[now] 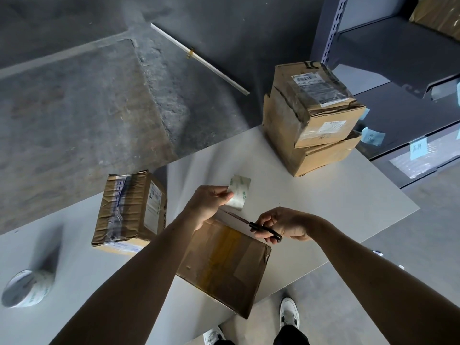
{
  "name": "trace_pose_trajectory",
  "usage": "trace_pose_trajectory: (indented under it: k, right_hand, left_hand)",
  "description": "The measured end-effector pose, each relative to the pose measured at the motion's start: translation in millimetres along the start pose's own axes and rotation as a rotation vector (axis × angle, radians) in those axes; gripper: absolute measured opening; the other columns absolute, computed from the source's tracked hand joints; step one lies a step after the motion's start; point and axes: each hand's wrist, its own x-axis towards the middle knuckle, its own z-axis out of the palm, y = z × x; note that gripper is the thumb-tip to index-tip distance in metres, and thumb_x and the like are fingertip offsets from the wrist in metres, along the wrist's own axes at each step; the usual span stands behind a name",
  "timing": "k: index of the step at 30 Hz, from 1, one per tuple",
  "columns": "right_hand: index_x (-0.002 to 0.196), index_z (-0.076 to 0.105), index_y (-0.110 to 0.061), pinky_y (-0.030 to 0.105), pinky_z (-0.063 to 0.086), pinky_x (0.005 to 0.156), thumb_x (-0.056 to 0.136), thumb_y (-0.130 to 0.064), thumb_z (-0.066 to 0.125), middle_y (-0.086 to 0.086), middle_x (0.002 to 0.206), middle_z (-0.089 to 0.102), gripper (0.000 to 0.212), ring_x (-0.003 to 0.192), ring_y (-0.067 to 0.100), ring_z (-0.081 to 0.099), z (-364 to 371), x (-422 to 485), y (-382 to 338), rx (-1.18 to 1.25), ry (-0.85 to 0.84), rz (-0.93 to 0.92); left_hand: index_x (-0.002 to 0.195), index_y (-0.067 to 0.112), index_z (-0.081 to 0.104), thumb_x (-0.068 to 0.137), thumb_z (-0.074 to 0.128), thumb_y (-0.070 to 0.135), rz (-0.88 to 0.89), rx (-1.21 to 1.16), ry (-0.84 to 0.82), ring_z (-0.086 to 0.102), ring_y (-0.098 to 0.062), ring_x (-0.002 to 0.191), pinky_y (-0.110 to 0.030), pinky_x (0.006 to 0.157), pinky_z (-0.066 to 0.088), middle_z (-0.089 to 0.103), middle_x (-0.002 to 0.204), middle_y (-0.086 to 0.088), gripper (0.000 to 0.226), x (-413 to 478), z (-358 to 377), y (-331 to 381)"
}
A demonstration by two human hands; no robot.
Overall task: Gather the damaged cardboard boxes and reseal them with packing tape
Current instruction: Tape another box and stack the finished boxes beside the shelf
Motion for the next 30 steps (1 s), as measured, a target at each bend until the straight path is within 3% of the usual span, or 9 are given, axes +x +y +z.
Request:
trace_pose_trajectory:
  k: [6, 9, 13, 16, 19, 20, 23, 26, 30]
  right_hand:
    - [0.104, 0.071, -0.022, 0.022, 0.057, 0.071, 0.085, -0.030, 0.077, 0.001, 0.086, 0.074, 0.022, 0.072, 0.014, 0.066, -3, 2, -8, -0.198, 0.054, -0.007]
    - [0.118, 0.065, -0.025, 0.021, 0.053, 0.078, 0.084, -0.039, 0.077, -0.006, 0.097, 0.071, 0.038, 0.087, 0.013, 0.066, -3, 3, -7, -0.316, 0.085, -0.019]
    - [0.132, 0.058, -0.025, 0.028, 0.049, 0.093, 0.084, -0.042, 0.077, -0.006, 0.119, 0.065, 0.054, 0.106, 0.014, 0.059, -4, 4, 4, -0.526, 0.105, -0.005]
    - [0.132, 0.057, -0.028, 0.034, 0.050, 0.095, 0.090, -0.034, 0.070, -0.005, 0.115, 0.066, 0.045, 0.106, 0.016, 0.059, -7, 5, 18, -0.554, 0.222, -0.036]
    - [0.123, 0.060, -0.027, 0.036, 0.048, 0.092, 0.095, -0.028, 0.062, -0.004, 0.108, 0.066, 0.028, 0.102, 0.019, 0.058, -9, 9, 28, -0.650, 0.375, -0.101]
    - [0.119, 0.062, -0.026, 0.035, 0.048, 0.088, 0.097, -0.025, 0.060, -0.003, 0.105, 0.066, 0.022, 0.099, 0.020, 0.058, -9, 10, 31, -0.711, 0.419, -0.124]
    - [0.111, 0.064, -0.020, 0.031, 0.048, 0.075, 0.098, -0.016, 0.056, 0.001, 0.096, 0.068, 0.015, 0.089, 0.024, 0.062, -11, 17, 41, -0.880, 0.522, -0.151]
    - [0.114, 0.064, -0.019, 0.029, 0.052, 0.075, 0.099, -0.014, 0.053, 0.002, 0.094, 0.070, 0.019, 0.084, 0.023, 0.065, -10, 24, 48, -0.971, 0.592, -0.165]
    - [0.117, 0.063, -0.016, 0.026, 0.041, 0.070, 0.103, -0.021, 0.050, 0.004, 0.098, 0.068, 0.020, 0.080, 0.020, 0.060, -8, 23, 44, -0.976, 0.607, -0.221]
  left_hand:
    - [0.122, 0.015, 0.069, 0.096, 0.064, 0.024, -0.021, -0.020, 0.051, 0.063, -0.020, 0.110, -0.026, 0.085, 0.054, 0.070, 0.115, -0.002, 0.028, 6, 5, -1]
    - [0.124, 0.012, 0.068, 0.095, 0.065, 0.023, -0.030, -0.034, 0.131, 0.064, -0.021, 0.112, -0.027, 0.092, 0.052, 0.069, 0.121, -0.006, 0.031, 10, 6, -2]
    - [0.117, 0.010, 0.072, 0.093, 0.067, 0.018, -0.004, -0.023, 0.256, 0.068, -0.015, 0.096, -0.016, 0.074, 0.048, 0.073, 0.106, -0.003, 0.025, 16, 5, -1]
    - [0.104, 0.009, 0.077, 0.093, 0.067, 0.021, 0.081, 0.208, 0.292, 0.068, -0.019, 0.088, -0.014, 0.061, 0.045, 0.075, 0.094, -0.008, 0.020, 21, 3, -4]
    - [0.109, 0.008, 0.075, 0.092, 0.069, 0.024, 0.109, 0.296, 0.236, 0.068, -0.023, 0.100, -0.032, 0.084, 0.054, 0.074, 0.107, -0.012, 0.024, 24, 3, -5]
    - [0.114, 0.009, 0.073, 0.092, 0.069, 0.025, 0.119, 0.315, 0.217, 0.067, -0.021, 0.105, -0.032, 0.089, 0.053, 0.072, 0.114, -0.010, 0.028, 25, 4, -5]
    - [0.116, 0.009, 0.072, 0.094, 0.067, 0.026, 0.173, 0.447, 0.146, 0.067, -0.022, 0.105, -0.028, 0.085, 0.052, 0.072, 0.116, -0.010, 0.029, 29, 9, -6]
    - [0.109, 0.009, 0.073, 0.094, 0.064, 0.026, 0.223, 0.558, 0.078, 0.064, -0.024, 0.100, -0.029, 0.081, 0.049, 0.072, 0.107, -0.008, 0.025, 35, 13, -9]
    - [0.108, 0.012, 0.074, 0.095, 0.062, 0.024, 0.290, 0.695, 0.057, 0.055, -0.028, 0.110, -0.039, 0.094, 0.045, 0.070, 0.111, -0.006, 0.021, 39, 18, -8]
